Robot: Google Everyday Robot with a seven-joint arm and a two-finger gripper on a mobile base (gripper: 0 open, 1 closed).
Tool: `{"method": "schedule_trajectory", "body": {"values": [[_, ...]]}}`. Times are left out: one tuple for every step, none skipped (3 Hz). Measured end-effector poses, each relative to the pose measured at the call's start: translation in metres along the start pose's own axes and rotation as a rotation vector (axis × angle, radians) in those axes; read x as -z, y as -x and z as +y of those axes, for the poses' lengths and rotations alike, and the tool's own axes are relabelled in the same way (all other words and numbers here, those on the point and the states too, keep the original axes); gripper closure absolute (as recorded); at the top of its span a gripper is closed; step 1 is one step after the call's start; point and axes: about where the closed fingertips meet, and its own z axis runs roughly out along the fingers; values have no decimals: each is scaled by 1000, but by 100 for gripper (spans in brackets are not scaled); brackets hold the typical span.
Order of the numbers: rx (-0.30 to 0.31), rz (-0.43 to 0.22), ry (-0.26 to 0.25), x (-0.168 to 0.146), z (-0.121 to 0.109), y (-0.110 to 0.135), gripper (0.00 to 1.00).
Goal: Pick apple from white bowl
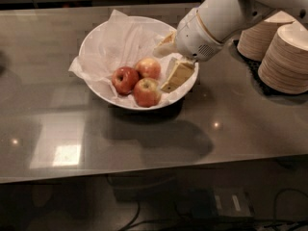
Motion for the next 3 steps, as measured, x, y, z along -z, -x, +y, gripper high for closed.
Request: {"method": "schedule_trajectory", "body": {"values": [[-5,-1,33,-17,-2,-3,39],[-20,0,61,-32,-4,-9,39],[-33,13,97,-50,-1,-14,42]]}}
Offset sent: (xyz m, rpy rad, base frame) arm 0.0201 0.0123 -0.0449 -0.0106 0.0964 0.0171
